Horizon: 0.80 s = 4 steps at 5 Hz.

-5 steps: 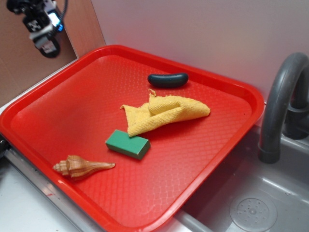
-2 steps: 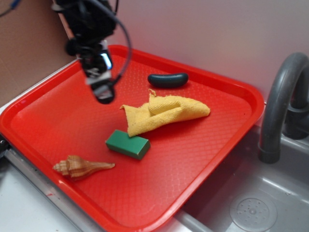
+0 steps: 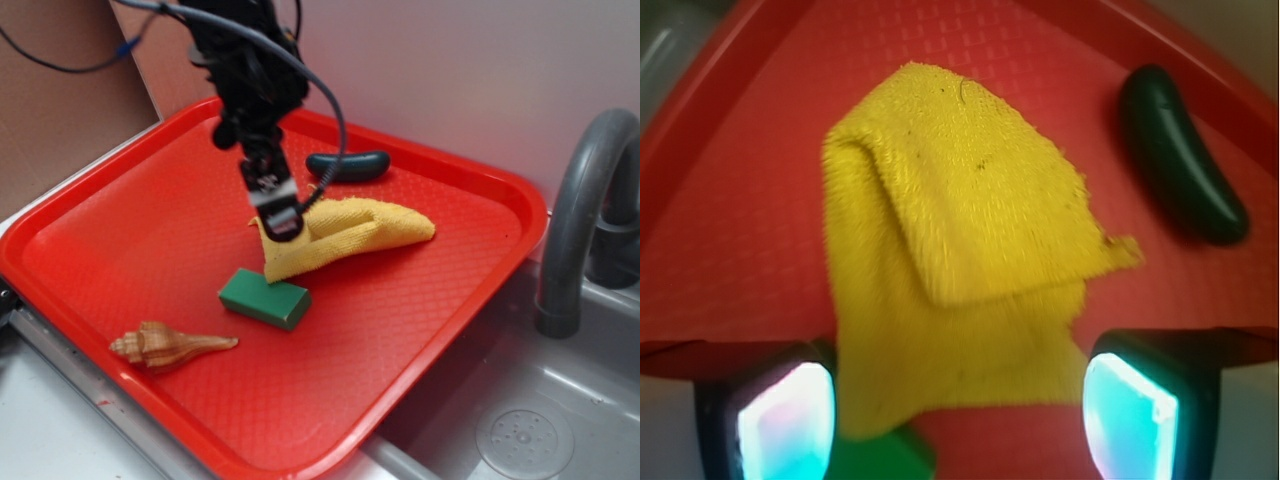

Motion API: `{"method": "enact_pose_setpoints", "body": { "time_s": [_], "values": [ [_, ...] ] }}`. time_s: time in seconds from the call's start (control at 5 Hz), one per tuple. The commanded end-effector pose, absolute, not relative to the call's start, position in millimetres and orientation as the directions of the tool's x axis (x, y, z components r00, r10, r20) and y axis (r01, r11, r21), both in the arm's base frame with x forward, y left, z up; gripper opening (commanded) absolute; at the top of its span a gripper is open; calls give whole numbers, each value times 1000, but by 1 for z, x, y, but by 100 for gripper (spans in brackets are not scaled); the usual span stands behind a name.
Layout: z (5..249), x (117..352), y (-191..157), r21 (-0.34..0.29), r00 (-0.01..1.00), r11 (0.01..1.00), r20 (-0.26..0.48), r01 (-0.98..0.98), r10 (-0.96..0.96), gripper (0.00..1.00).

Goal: Grab the yellow cloth.

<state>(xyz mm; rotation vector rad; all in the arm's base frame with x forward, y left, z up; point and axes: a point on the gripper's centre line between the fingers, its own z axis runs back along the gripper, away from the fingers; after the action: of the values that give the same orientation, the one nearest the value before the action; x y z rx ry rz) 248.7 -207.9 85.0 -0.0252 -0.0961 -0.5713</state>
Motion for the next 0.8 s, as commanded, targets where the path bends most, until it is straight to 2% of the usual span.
{"method": "enact_pose_setpoints", "body": {
  "time_s": [0.0,0.2,0.4,0.6],
  "values": [
    [77,265,-240,-4,808,819,170,573,-564,100],
    [73,273,-243,-12,789,800,176,599,-588,100],
    [68,274,-235,-136,790,781,190,610,-584,100],
    [65,273,-238,-149,794,783,190,604,-577,84]
  ]
}}
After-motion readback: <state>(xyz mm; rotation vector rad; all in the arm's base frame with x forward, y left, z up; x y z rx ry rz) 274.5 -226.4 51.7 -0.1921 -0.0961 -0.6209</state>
